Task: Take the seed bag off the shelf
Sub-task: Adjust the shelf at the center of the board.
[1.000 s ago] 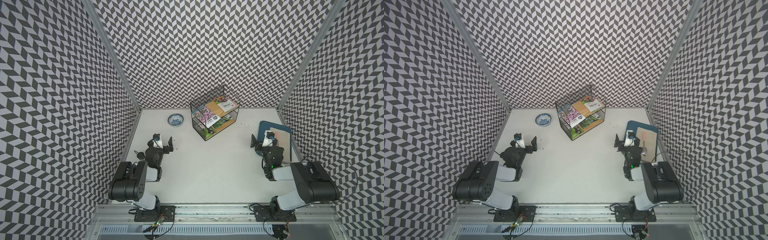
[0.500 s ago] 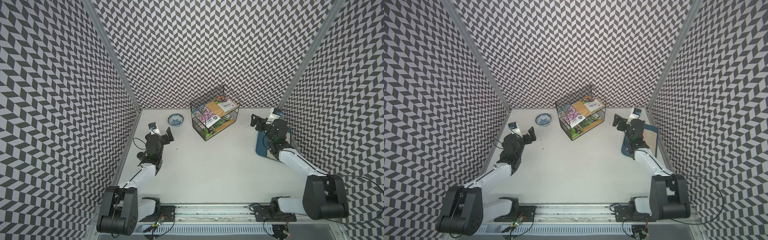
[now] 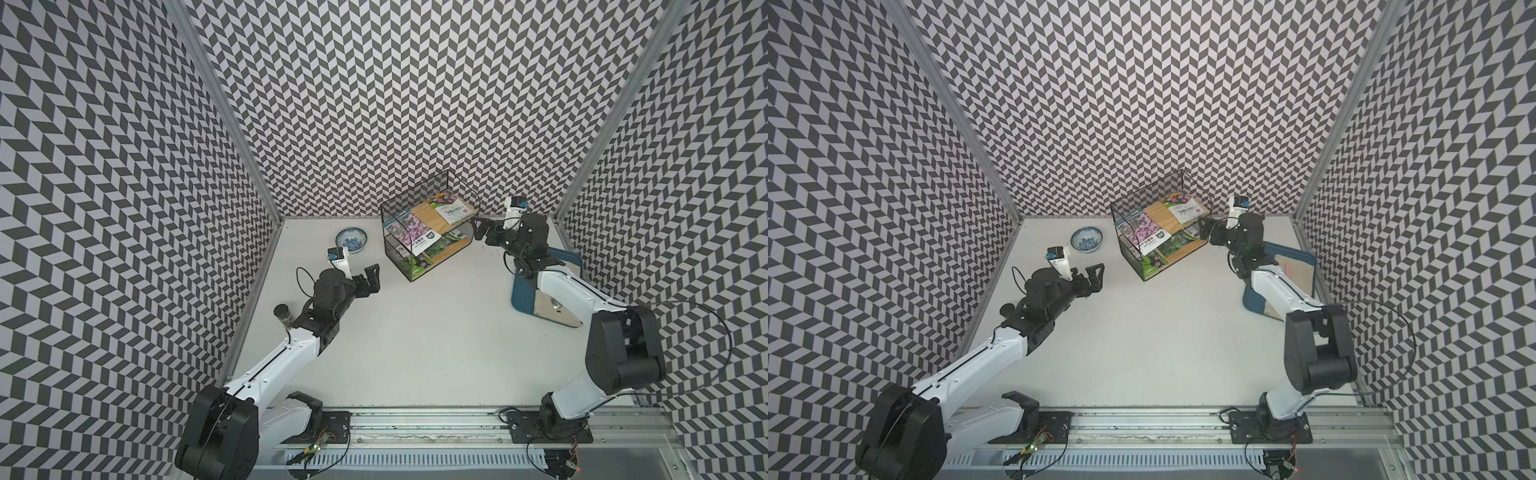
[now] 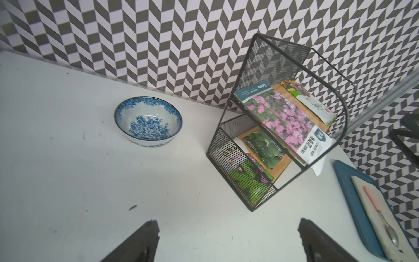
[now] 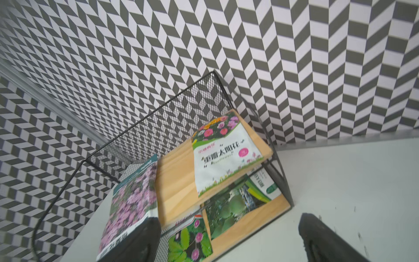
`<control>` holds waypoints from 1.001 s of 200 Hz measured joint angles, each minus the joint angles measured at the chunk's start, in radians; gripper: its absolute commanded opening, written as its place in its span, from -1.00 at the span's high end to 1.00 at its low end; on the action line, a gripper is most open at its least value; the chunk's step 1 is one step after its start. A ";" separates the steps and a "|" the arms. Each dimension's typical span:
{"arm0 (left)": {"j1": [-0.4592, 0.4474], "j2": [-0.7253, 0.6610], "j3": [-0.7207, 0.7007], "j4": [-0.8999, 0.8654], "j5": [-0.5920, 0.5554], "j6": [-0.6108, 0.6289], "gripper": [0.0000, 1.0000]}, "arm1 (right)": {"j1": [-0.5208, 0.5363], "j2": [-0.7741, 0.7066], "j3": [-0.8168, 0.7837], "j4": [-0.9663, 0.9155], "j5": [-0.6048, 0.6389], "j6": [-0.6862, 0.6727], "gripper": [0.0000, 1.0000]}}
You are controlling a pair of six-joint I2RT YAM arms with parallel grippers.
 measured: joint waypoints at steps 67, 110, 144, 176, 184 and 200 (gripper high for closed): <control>-0.108 0.125 0.166 0.023 -0.002 -0.060 -0.99 | -0.006 0.217 0.210 -0.027 -0.023 -0.116 -0.99; -0.135 0.226 0.261 0.046 0.001 -0.060 -1.00 | -0.017 0.267 0.314 -0.036 -0.015 -0.149 -0.99; -0.169 0.291 0.315 0.061 0.002 -0.061 -1.00 | -0.026 0.314 0.398 -0.021 0.001 -0.171 -0.99; -0.201 0.388 0.426 0.061 0.009 -0.056 -1.00 | -0.027 0.384 0.465 -0.022 -0.018 -0.180 -0.99; -0.207 0.410 0.452 0.063 0.010 -0.054 -1.00 | -0.028 0.401 0.475 -0.021 -0.026 -0.180 -0.99; -0.213 0.452 0.497 0.059 0.008 -0.048 -1.00 | -0.031 0.431 0.490 -0.021 -0.046 -0.180 -0.99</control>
